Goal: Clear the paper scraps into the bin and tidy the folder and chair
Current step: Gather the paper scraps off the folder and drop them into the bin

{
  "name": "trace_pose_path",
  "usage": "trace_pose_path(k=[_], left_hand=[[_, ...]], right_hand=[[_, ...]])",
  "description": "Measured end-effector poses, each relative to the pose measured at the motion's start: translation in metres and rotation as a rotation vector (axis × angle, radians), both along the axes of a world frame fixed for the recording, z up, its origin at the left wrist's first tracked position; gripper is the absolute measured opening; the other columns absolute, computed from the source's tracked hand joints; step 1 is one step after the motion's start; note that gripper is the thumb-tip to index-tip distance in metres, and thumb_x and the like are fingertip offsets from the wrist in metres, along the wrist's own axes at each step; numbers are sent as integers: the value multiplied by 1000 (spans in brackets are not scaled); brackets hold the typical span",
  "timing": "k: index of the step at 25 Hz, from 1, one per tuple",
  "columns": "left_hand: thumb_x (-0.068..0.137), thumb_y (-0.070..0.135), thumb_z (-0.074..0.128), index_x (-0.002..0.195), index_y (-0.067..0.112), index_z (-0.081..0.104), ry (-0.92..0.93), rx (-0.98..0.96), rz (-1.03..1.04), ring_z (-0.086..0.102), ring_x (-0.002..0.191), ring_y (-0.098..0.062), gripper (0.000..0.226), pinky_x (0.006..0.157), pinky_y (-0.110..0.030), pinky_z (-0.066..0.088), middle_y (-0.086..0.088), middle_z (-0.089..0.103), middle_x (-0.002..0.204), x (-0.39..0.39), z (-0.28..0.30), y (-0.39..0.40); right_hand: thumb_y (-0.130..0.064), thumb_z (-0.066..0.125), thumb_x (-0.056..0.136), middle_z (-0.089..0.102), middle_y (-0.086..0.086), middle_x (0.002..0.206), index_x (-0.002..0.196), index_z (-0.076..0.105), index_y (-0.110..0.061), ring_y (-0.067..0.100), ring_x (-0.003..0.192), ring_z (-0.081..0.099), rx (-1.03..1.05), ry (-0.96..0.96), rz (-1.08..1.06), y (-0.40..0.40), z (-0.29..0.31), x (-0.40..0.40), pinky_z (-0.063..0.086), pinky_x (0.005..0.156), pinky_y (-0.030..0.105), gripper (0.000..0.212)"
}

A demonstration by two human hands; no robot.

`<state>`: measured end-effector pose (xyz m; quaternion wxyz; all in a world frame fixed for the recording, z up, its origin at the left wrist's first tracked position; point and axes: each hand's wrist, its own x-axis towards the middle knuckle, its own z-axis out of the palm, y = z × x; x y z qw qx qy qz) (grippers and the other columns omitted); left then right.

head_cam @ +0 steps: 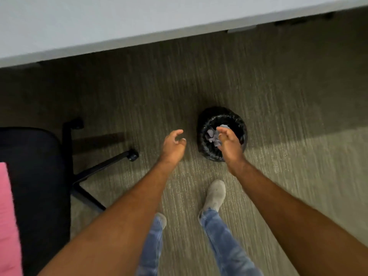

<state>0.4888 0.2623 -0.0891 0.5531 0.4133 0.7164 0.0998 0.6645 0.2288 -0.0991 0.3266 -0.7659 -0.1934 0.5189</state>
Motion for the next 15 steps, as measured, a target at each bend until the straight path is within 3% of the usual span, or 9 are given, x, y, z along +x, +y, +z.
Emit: trace_pose_path(k=[2, 4, 6, 9, 15], left_hand=[[100, 14, 56, 135, 19, 59, 6, 19, 35, 61, 88, -17, 36, 63, -9, 46, -12, 64, 125, -34, 20, 1], [100, 18, 57, 135, 24, 59, 8, 44, 63, 65, 106, -23, 36, 87, -27, 53, -10, 61, 132, -74, 39, -2], [99, 19, 57, 137, 23, 58, 16, 85, 70, 61, 121, -23, 38, 103, -38, 50, -7, 57, 140, -111, 60, -6], [99, 21, 57, 140, 21, 55, 70, 168, 100, 58, 126, -20, 41, 105, -34, 47, -5, 52, 144, -182, 90, -16], [98, 19, 58, 139, 23, 56, 168, 227, 280, 57, 126, -17, 41, 101, -25, 42, -1, 53, 144, -347, 120, -45]], right_hand=[[-12, 45, 106, 61, 4, 128, 131, 62, -13, 23, 118, 59, -2, -40, 85, 5, 19, -27, 49, 104, 38, 30], [-12, 44, 106, 60, -7, 116, 134, 60, -13, 18, 116, 56, 5, -41, 162, 11, 43, -61, 45, 108, 42, 32], [-11, 44, 106, 59, -8, 115, 133, 60, -14, 16, 116, 55, 21, -46, 202, 16, 59, -93, 44, 110, 43, 32], [-10, 45, 105, 60, -9, 115, 131, 61, -15, 22, 123, 57, 52, -53, 281, 22, 77, -157, 44, 111, 47, 31], [-12, 48, 103, 61, -16, 114, 125, 64, -21, 14, 119, 57, 63, -11, 466, 27, 95, -313, 45, 112, 49, 29]])
